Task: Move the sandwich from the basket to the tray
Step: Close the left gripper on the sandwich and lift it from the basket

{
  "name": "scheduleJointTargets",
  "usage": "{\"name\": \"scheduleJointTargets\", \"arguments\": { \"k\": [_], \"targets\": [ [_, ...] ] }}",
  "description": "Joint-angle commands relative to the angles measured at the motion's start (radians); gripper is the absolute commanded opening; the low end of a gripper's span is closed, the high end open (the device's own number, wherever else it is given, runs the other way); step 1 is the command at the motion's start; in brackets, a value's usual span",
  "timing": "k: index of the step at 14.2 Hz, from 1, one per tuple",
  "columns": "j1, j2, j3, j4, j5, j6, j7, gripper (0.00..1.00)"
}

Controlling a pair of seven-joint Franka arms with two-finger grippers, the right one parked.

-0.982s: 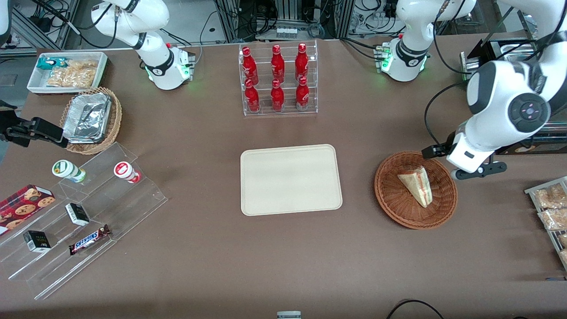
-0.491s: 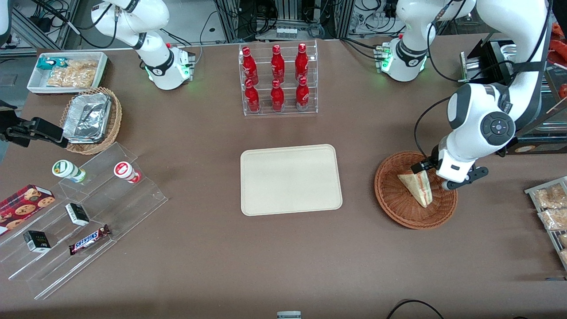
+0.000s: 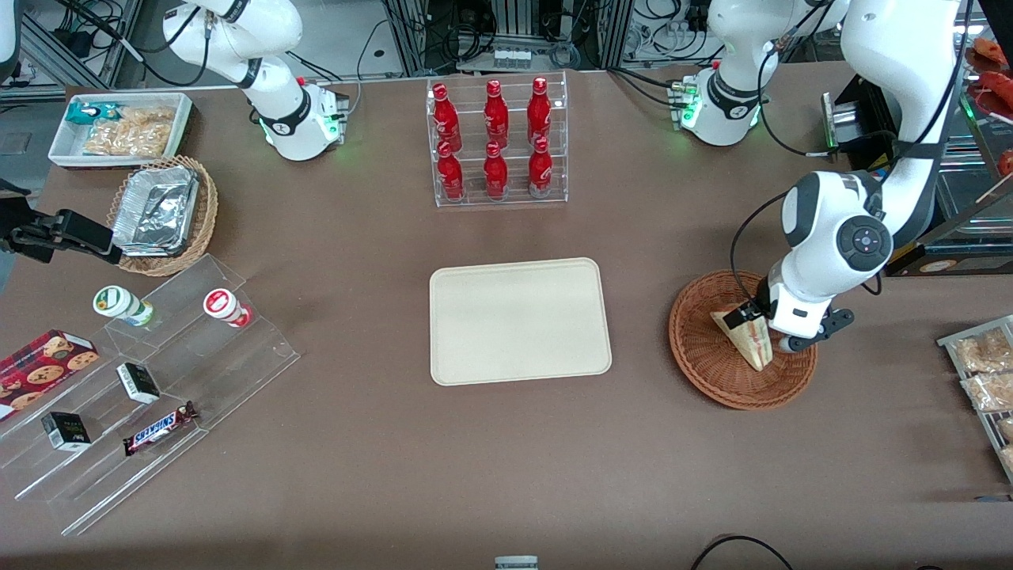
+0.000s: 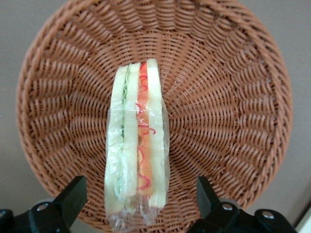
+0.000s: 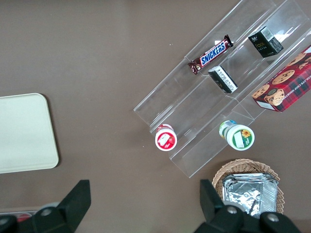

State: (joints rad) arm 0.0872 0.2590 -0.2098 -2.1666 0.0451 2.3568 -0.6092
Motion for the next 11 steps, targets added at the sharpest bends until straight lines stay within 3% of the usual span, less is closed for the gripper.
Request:
{"name": "scheduleJointTargets", "arguments": {
  "k": [1, 4, 6, 9, 10, 11],
  "targets": [
    [0.002, 0.014, -0.005, -0.013, -0.002, 0.047, -0.017, 1.0],
    [0.003, 0.029, -0.005, -0.028, -0.002, 0.074, -0.014, 0.97],
    [0.002, 0.029, -0.005, -0.045, -0.001, 0.107, -0.012, 0.75],
    [0.002, 0.025, -0.005, -0.048, -0.001, 0.119, -0.011, 0.28],
    [0.002, 0.023, -0.005, -0.047, -0.001, 0.117, -0.01, 0.17],
    [0.0, 0.02, -0.005, -0.045, -0.001, 0.117, -0.007, 0.14]
  ]
}}
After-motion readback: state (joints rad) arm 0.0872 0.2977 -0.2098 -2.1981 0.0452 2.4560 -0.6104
